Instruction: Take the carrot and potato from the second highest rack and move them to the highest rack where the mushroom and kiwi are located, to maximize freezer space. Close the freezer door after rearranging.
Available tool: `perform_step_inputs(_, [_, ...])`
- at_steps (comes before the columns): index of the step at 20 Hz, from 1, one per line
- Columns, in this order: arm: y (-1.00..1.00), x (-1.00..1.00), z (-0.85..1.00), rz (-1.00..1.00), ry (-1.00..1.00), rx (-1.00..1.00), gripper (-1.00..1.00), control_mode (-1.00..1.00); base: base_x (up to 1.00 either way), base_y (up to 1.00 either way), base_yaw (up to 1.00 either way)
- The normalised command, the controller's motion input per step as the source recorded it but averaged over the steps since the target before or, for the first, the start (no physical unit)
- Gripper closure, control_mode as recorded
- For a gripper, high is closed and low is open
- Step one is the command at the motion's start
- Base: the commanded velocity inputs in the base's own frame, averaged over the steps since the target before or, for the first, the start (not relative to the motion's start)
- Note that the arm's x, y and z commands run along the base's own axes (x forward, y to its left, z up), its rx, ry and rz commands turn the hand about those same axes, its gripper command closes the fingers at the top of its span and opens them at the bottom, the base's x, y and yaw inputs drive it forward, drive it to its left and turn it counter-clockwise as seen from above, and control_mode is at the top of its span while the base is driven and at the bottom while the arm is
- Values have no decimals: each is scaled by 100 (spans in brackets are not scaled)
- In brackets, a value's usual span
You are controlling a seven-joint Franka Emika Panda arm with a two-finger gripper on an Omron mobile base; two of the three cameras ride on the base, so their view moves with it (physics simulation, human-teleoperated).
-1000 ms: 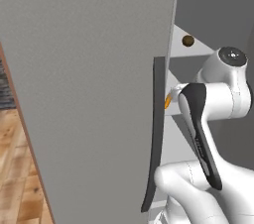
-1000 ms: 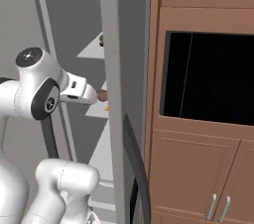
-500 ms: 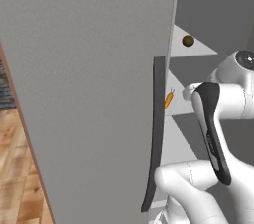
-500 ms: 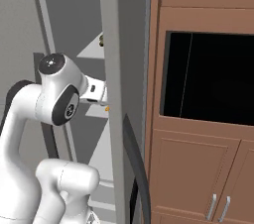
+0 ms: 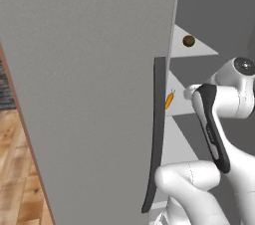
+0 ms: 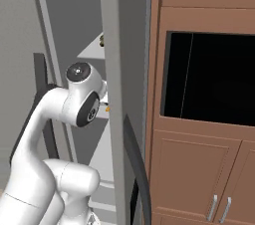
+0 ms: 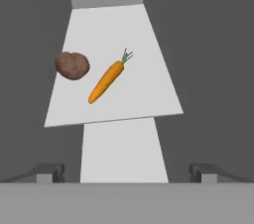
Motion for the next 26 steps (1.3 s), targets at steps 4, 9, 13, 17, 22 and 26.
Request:
perform_step_inputs(4, [-1, 56, -26, -2, 0, 10, -100, -100, 0, 0, 0])
perform_step_inputs(9, [0, 55, -24, 0, 0, 7, -100, -100, 0, 0, 0])
perform_step_inputs(13, [0, 51, -25, -1, 0, 3, -100, -100, 0, 0, 0])
perform_step_inputs(17, [0, 49, -26, -1, 0, 0, -100, -100, 0, 0, 0])
perform_step_inputs(22, [0, 44, -24, -2, 0, 0, -100, -100, 0, 0, 0])
perform_step_inputs(26, [0, 39, -24, -2, 0, 2, -100, -100, 0, 0, 0])
